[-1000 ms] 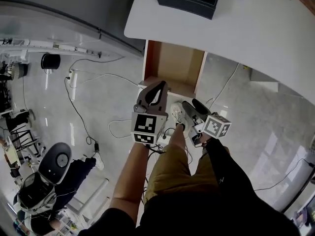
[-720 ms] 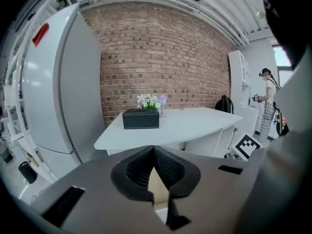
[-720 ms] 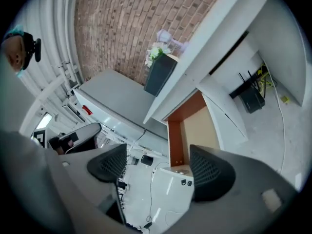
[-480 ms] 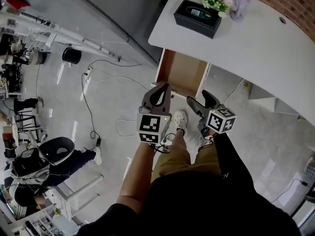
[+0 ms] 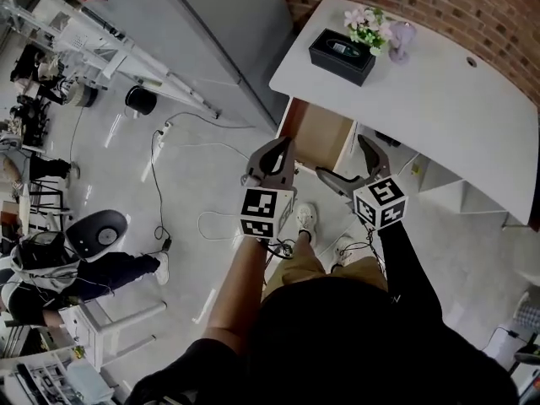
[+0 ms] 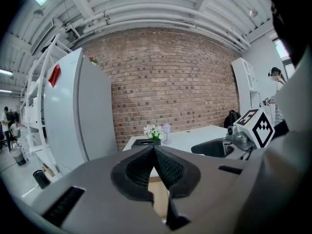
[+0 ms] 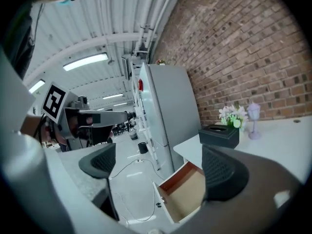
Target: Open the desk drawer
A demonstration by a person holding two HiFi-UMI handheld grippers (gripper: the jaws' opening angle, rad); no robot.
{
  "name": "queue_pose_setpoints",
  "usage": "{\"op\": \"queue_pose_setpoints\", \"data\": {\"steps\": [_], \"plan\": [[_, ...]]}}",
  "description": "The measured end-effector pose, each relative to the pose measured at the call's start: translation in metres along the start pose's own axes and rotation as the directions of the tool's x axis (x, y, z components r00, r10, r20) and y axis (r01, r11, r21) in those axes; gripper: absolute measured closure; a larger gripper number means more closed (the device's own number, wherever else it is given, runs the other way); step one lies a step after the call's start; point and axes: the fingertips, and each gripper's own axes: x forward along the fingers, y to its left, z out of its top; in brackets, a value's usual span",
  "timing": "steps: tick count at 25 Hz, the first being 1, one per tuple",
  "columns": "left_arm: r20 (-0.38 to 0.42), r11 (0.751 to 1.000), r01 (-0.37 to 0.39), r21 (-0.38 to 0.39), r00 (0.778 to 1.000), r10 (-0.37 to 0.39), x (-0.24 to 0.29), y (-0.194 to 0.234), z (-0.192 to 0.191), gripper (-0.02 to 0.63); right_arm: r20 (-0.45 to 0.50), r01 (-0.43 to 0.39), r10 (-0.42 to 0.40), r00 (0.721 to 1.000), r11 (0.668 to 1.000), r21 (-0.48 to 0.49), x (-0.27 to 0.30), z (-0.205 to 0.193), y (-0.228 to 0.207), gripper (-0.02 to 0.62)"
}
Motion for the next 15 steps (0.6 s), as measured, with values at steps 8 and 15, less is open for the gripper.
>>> {"op": "queue_pose_setpoints", "data": {"steps": [8,15], "plan": [[0.056,1.0,-0.022,-0.005,0.998,0.023,-0.032,-0.011,0.034,0.597,0.059,0.012,-0.004,0.998,0.991,-0.135,-0.04,0.052,0.01,0.043],[0.113,0.998,-0.049,-0.028,0.992,0.052,-0.061,-0.007,0.065,0.597,0.115,0.002,0.026,0.993,0.972,-0.236,-0.057,0.094,0.025,0.043]]}}
